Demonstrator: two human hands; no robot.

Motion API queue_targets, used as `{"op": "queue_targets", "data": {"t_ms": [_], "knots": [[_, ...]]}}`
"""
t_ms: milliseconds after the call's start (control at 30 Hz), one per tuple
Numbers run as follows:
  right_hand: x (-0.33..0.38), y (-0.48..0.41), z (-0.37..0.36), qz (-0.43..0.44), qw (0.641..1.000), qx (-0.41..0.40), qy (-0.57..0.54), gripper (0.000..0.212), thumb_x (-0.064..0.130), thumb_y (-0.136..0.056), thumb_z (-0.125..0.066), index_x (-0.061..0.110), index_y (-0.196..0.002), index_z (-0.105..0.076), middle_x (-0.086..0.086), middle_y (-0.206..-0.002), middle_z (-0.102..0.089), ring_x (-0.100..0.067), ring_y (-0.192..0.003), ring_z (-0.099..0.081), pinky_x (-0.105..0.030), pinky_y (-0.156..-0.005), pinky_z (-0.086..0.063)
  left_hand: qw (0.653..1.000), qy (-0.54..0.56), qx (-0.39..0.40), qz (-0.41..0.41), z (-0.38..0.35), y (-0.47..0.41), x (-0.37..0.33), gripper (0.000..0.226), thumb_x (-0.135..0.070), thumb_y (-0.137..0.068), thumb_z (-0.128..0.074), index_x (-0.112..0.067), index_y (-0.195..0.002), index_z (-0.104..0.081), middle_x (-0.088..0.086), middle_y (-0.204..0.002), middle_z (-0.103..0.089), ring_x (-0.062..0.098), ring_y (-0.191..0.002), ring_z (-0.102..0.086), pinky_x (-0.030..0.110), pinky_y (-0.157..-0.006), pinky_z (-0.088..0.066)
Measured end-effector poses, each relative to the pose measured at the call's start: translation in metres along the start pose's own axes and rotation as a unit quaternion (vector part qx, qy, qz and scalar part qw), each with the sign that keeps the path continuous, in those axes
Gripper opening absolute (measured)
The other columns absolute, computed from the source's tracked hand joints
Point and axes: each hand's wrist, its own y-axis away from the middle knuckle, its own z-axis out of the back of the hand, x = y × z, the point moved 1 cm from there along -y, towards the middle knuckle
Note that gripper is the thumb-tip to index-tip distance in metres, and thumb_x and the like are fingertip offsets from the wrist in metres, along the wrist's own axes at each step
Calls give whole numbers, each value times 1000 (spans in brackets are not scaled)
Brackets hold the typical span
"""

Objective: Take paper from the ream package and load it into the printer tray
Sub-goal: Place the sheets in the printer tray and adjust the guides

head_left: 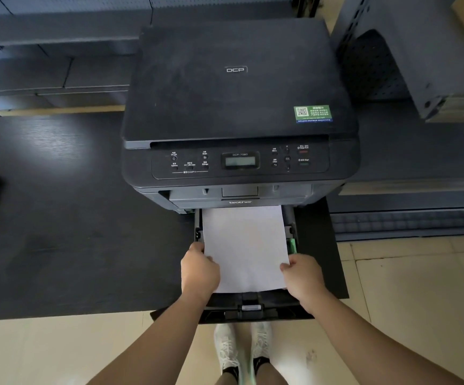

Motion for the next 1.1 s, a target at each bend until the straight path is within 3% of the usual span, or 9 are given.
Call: {"op": "queue_targets", "data": {"t_ms": [100,267,433,533,633,733,933,1033,1100], "knots": [[-1,-3,-6,2,999,-19,34,30,5,-95,-52,6,-65,-57,-5,-68,-61,-14,-54,-50,-24,-45,-31,1000,-11,-2,-8,-3,1,1,41,11,-90,-44,1,-129,-52,-10,-73,-49,11,-65,-48,27,-66,-43],[-3,-2,-11,34,994,-37,97,17,12,-94,-56,1,-87,-68,-13,-91,-72,-24,-73,-64,-23,-49,-40,999,-36,6,-30,-3,9,6,46,0,-91,-54,-7,-135,-45,13,-117,-65,28,-95,-63,38,-81,-56],[-4,16,0,74,990,-47,106,10,11,-89,-63,8,-97,-69,-7,-94,-76,-19,-74,-68,-27,-64,-56,990,-108,17,-91,-1,26,20,69,4,-86,-60,-19,-146,-33,4,-145,-36,29,-118,-56,39,-92,-52],[-8,27,11,108,982,-69,136,26,10,-91,-66,9,-116,-66,-7,-100,-76,-20,-82,-71,-23,-69,-55,975,-177,9,-134,2,29,27,64,1,-86,-62,-20,-142,-39,2,-141,-36,24,-123,-47,37,-95,-51],[-13,27,16,154,967,-99,179,35,17,-89,-70,14,-123,-63,-7,-109,-68,-21,-91,-68,-33,-77,-60,951,-248,7,-184,6,28,30,52,-8,-87,-66,-23,-134,-51,-2,-133,-46,20,-124,-43,35,-99,-45],[-16,20,18,149,964,-94,197,55,20,-86,-74,15,-137,-53,-10,-124,-57,-26,-112,-59,-36,-90,-56,895,-367,26,-250,3,26,30,41,-19,-90,-63,-27,-130,-57,-5,-129,-52,20,-120,-45,32,-99,-40],[-20,11,12,162,947,-95,260,68,25,-81,-79,15,-139,-45,-10,-125,-57,-29,-115,-54,-40,-91,-52,836,-472,45,-276,-2,11,32,37,-14,-89,-59,-28,-123,-61,-4,-127,-55,25,-121,-41,37,-95,-35],[-22,9,11,164,953,-97,236,65,23,-81,-79,14,-137,-46,-11,-123,-57,-30,-115,-55,-42,-92,-53,840,-462,31,-284,0,11,31,29,-19,-93,-55,-26,-121,-61,-4,-124,-56,24,-118,-44,37,-93,-36],[-22,7,13,160,963,-103,190,57,23,-83,-77,12,-133,-52,-11,-120,-59,-30,-112,-58,-42,-88,-56,889,-386,-24,-247,6,12,30,30,-21,-95,-54,-24,-123,-60,-2,-123,-58,24,-116,-48,36,-93,-40]]}}
